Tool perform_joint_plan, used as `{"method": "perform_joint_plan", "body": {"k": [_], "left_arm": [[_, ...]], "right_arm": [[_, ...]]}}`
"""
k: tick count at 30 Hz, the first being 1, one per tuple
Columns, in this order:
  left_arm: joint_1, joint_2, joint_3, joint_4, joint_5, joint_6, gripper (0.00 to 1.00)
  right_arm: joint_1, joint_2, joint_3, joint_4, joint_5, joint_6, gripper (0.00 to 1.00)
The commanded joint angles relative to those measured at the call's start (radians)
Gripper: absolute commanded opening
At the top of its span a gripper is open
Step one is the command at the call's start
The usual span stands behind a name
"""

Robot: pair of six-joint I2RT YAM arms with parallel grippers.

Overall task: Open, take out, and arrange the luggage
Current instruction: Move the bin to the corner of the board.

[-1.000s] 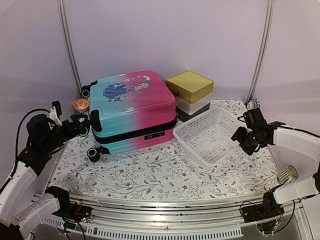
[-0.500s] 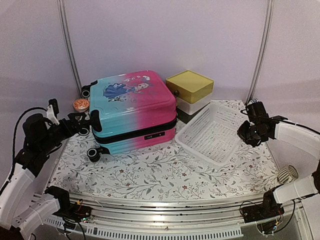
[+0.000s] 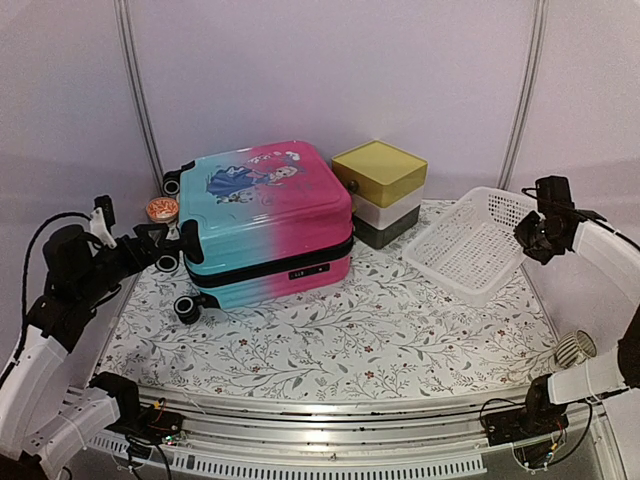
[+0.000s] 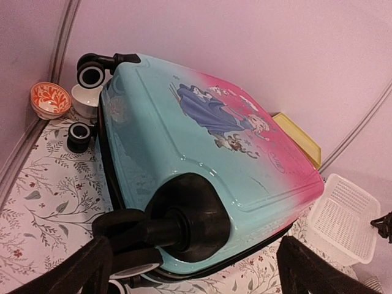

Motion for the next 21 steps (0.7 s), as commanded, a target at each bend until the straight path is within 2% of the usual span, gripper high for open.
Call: {"method": "perform_joint_plan", "body": {"k": [1, 2, 5, 6, 7, 8, 13, 21], "left_arm": [[-0.002, 0.018, 0.036, -0.036, -0.001, 0.022, 0.98], [-0.001, 0.028, 0.038, -0.038, 0.013, 0.026, 0.98], [0.0, 0.076, 0.082, -0.093, 0.026, 0.05, 0.98], [0.002, 0.094, 0.105, -0.114, 0.021, 0.069, 0.98], [0.003, 0.113, 0.124, -0.131, 0.02, 0.08, 0.98], [0.004, 0.132, 0.14, -0.141, 0.028, 0.098, 0.98], [0.023, 0.262, 0.238, -0.215, 0.058, 0.165, 0.98], [0.033, 0.474, 0.316, -0.277, 0.261, 0.306, 0.98]], "right_arm": [[-0.073, 0.134, 0.133, 0.098, -0.104, -0.043, 0.05], [-0.081, 0.168, 0.157, 0.116, -0.111, -0.055, 0.09], [-0.082, 0.272, 0.225, 0.128, -0.16, -0.106, 0.45], [-0.081, 0.293, 0.244, 0.123, -0.187, -0.138, 0.63], [-0.082, 0.302, 0.243, 0.121, -0.202, -0.156, 0.74], [-0.082, 0.3, 0.223, 0.123, -0.204, -0.162, 0.98], [-0.082, 0.205, 0.1, 0.178, -0.256, -0.236, 0.99], [-0.049, -0.003, -0.04, 0.272, -0.656, -0.434, 0.99]]}}
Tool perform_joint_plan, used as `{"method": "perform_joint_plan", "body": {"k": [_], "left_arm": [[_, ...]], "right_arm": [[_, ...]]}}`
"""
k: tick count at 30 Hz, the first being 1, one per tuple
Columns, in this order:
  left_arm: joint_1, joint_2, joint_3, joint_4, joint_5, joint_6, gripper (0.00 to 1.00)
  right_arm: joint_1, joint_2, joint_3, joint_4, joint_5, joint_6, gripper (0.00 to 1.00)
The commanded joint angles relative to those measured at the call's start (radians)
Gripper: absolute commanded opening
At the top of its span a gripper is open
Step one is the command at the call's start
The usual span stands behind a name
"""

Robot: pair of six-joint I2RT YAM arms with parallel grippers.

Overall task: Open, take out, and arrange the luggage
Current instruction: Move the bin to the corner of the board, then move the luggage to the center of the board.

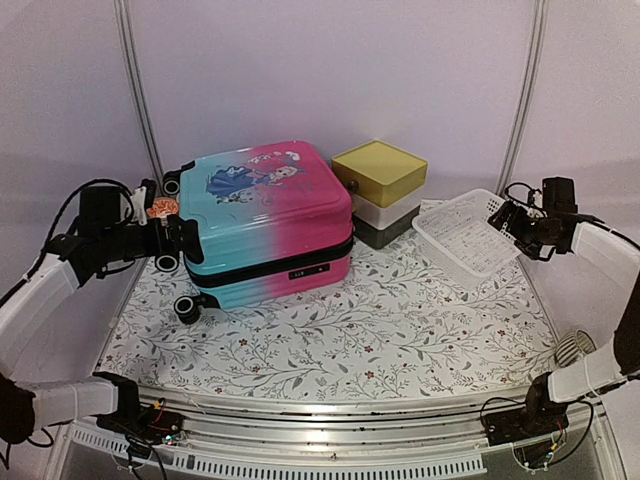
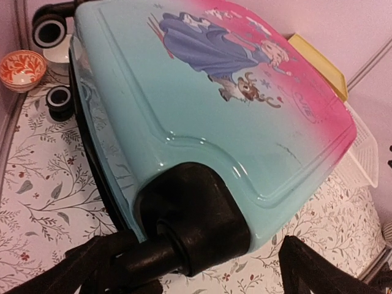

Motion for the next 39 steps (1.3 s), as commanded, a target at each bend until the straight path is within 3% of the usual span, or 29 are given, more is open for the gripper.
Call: {"method": "perform_joint_plan", "body": {"k": [1, 5, 10, 14, 20, 25, 30, 34, 39], "left_arm": [[0.006, 0.111, 0.05, -0.084, 0.132, 0.119, 0.98], [0.006, 0.162, 0.06, -0.12, 0.167, 0.162, 0.97], [-0.036, 0.172, 0.046, -0.139, 0.385, 0.175, 0.89], [-0.139, 0.147, 0.037, -0.142, 0.476, 0.16, 0.87], [-0.386, 0.162, 0.058, -0.124, 0.485, 0.078, 0.8], [-0.666, 0.234, 0.101, 0.007, 0.374, -0.029, 0.8], [-0.86, 0.376, 0.177, 0.148, 0.235, -0.094, 0.84], [-0.921, 0.445, 0.273, 0.086, 0.123, -0.085, 0.86], [-0.928, 0.335, 0.298, -0.057, -0.013, -0.052, 0.98]], "right_arm": [[0.036, -0.121, -0.045, 0.101, -0.286, -0.131, 0.99], [0.073, -0.18, -0.062, 0.159, -0.43, -0.151, 0.99], [0.172, -0.202, -0.08, 0.228, -0.53, -0.182, 0.99], [0.316, -0.181, -0.086, 0.256, -0.518, -0.211, 0.99], [0.502, -0.147, -0.117, 0.349, -0.469, -0.193, 0.99], [0.605, -0.101, -0.14, 0.438, -0.413, -0.127, 0.99], [0.682, -0.025, -0.109, 0.432, -0.348, -0.092, 0.99], [0.716, -0.001, -0.091, 0.431, -0.321, -0.064, 0.99], [0.756, 0.008, -0.099, 0.427, -0.264, -0.06, 0.99]]}}
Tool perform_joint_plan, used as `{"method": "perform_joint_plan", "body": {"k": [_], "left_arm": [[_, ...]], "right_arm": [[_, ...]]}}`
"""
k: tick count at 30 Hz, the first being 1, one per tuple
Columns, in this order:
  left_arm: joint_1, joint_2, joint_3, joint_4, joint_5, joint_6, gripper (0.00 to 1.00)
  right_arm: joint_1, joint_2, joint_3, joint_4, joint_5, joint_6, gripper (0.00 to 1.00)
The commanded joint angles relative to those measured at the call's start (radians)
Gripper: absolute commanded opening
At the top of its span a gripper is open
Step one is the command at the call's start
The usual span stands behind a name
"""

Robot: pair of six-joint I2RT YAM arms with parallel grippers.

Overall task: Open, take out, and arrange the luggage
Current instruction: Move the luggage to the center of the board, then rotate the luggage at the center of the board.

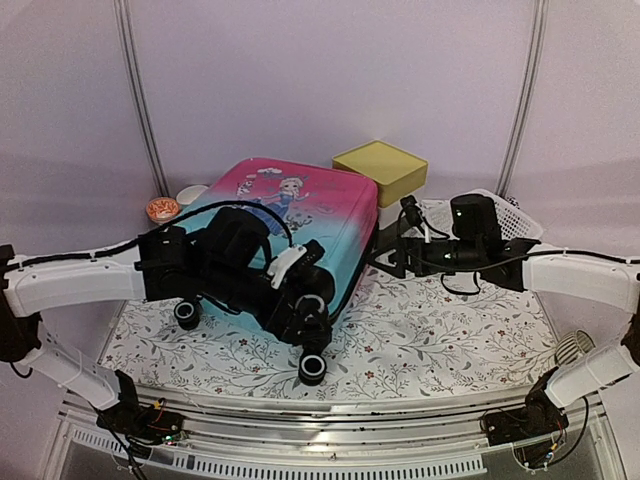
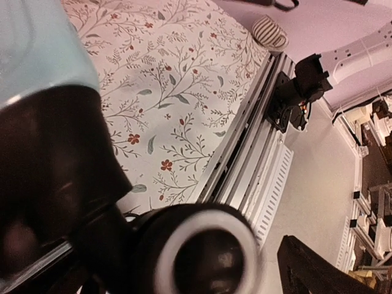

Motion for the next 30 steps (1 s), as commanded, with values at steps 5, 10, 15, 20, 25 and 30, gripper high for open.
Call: {"method": "perform_joint_plan", "body": {"k": [5, 10, 15, 20, 25, 30], "left_arm": [[-0.004, -0.262, 0.081, -0.166, -0.241, 0.041, 0.98], [0.092, -0.394, 0.093, -0.311, -0.406, 0.011, 0.98], [0.36, -0.507, 0.046, -0.375, -0.528, -0.009, 0.98], [0.579, -0.522, -0.012, -0.35, -0.541, 0.022, 0.98], [0.652, -0.435, -0.054, -0.323, -0.485, 0.046, 0.98], [0.687, -0.403, -0.103, -0.292, -0.444, 0.066, 0.98]], "right_arm": [[0.039, 0.027, 0.023, 0.033, 0.083, 0.032, 0.99], [0.051, 0.001, 0.019, 0.047, 0.152, 0.035, 0.99], [0.052, -0.041, 0.01, 0.075, 0.24, 0.055, 0.99], [0.052, -0.011, 0.042, 0.103, 0.228, 0.072, 0.99], [0.052, 0.054, 0.085, 0.112, 0.183, 0.089, 0.99], [0.052, 0.077, 0.081, 0.132, 0.177, 0.121, 0.99]]}}
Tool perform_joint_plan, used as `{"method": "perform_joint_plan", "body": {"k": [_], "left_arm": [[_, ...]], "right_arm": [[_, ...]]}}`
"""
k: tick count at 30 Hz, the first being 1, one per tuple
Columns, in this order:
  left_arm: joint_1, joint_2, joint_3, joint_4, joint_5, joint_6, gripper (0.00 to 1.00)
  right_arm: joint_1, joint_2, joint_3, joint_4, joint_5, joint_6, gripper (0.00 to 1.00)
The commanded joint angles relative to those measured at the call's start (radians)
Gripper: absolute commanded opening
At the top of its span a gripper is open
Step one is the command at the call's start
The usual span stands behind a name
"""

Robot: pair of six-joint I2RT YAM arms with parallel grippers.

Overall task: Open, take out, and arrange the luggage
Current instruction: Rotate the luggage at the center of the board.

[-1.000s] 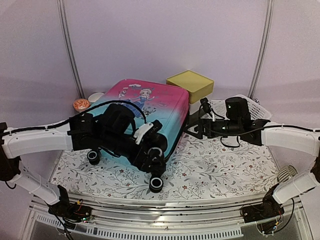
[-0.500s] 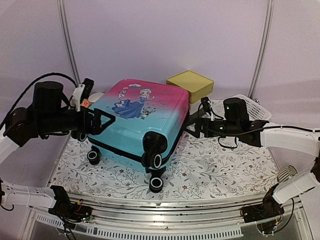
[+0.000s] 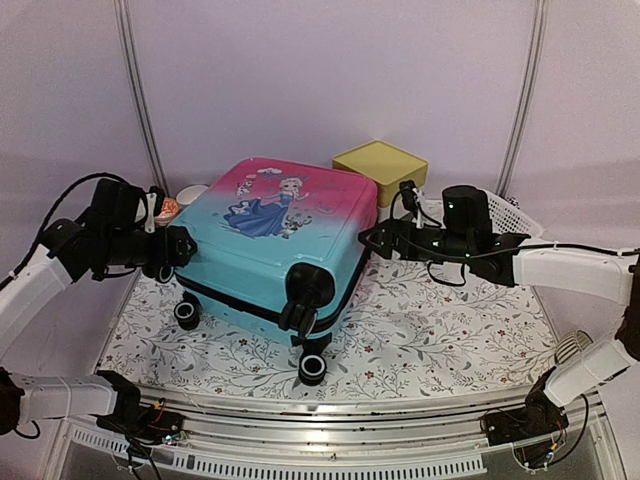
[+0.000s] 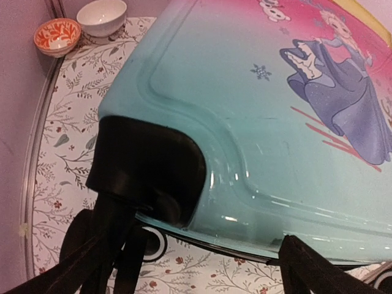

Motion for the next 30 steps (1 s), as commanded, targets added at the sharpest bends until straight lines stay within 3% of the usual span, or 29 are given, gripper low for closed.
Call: {"method": "perform_joint_plan", "body": {"k": [1, 8, 15, 20, 26, 30], "left_arm": [[0.037, 0.012, -0.04, 0.027, 0.043, 0.035, 0.98], [0.042, 0.06, -0.028, -0.033, -0.118, 0.01, 0.98], [0.1, 0.025, -0.02, -0.037, -0.174, 0.042, 0.98], [0.209, 0.046, -0.024, -0.022, -0.122, 0.101, 0.97], [0.212, 0.07, -0.028, 0.008, 0.084, 0.188, 0.88], [0.211, 0.089, -0.029, 0.018, 0.185, 0.203, 0.88]], "right_arm": [[0.004, 0.02, 0.015, 0.035, -0.004, 0.04, 0.99], [0.004, 0.049, 0.028, 0.056, 0.073, 0.115, 0.99], [0.004, 0.076, 0.056, 0.063, 0.093, 0.129, 0.99], [0.004, 0.074, 0.053, 0.063, 0.11, 0.128, 0.99], [0.005, 0.122, 0.09, 0.065, 0.079, 0.134, 0.99], [0.004, 0.198, 0.155, 0.072, 0.035, 0.163, 0.99]]}}
